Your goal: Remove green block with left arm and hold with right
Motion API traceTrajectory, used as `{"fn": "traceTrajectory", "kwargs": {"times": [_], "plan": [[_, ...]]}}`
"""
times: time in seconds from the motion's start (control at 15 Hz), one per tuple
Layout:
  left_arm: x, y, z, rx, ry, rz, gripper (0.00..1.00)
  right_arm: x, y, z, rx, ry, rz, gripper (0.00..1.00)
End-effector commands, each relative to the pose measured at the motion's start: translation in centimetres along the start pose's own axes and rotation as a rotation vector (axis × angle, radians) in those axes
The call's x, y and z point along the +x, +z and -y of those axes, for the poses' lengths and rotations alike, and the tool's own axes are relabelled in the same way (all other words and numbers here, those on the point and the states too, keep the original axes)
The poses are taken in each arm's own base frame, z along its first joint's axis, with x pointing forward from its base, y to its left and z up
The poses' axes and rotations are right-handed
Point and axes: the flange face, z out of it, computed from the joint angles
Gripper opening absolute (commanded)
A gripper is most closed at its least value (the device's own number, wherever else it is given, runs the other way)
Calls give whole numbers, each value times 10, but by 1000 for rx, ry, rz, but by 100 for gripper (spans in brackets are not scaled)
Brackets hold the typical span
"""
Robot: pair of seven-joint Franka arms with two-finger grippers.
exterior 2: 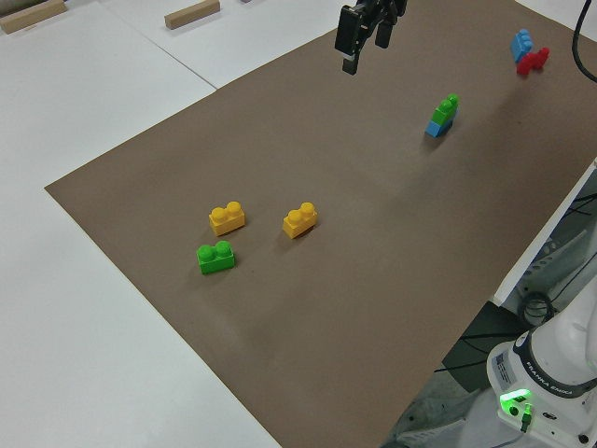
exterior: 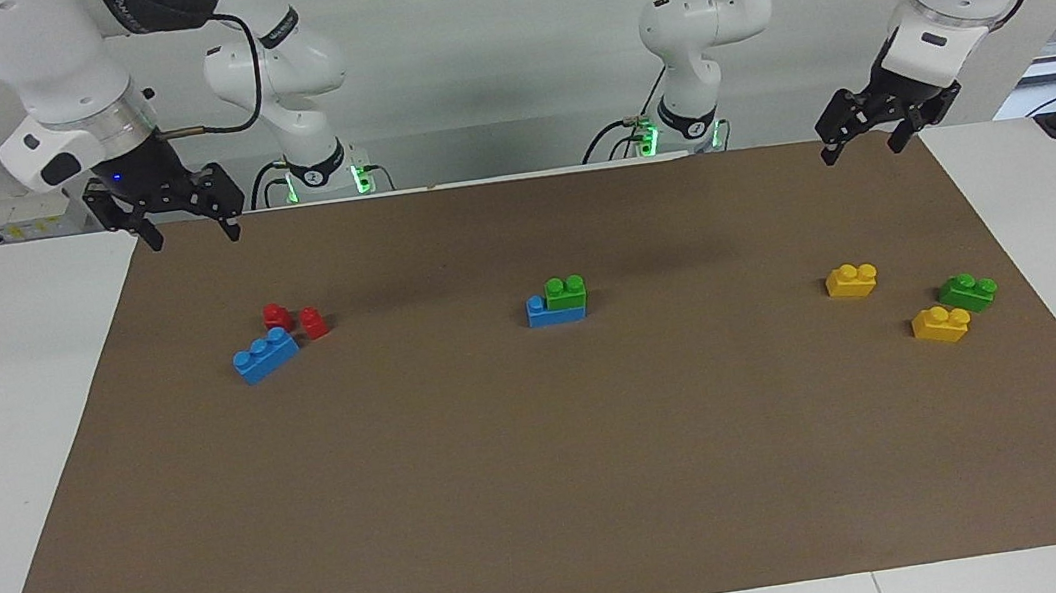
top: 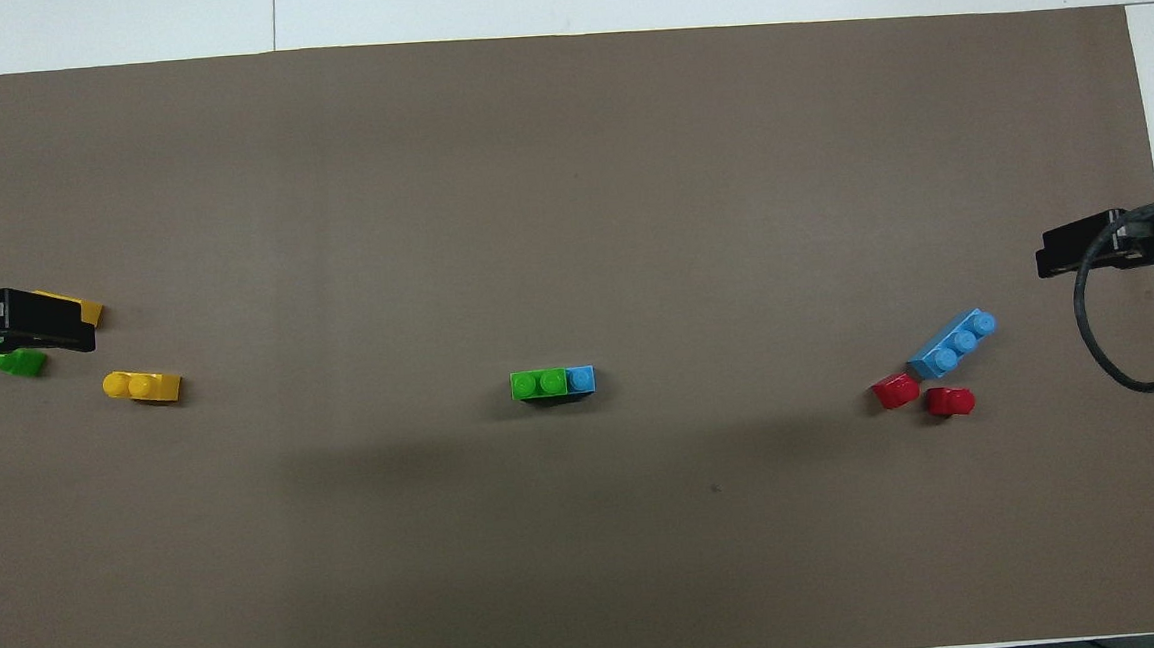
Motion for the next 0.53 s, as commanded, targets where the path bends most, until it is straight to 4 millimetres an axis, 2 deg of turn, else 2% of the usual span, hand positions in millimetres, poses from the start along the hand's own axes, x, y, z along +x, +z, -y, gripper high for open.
{"fn": "traceTrajectory", "kwargs": {"times": [0.0,0.07,0.13,0.27,0.47], "plan": [[2,-3,1,-21,11,1,100,5,10,9,-1,155,-31,99],[2,-3,0,-23,8,-1,100,5,12,17,-1,197,-35,98],[3,-3,-1,-23,10,-5,100,5,15,35,2,234,-36,97],[4,-3,0,-23,5,-11,100,3,24,53,9,381,-28,97],[3,-2,4,-23,-4,-12,100,-4,47,86,55,591,28,97]]}}
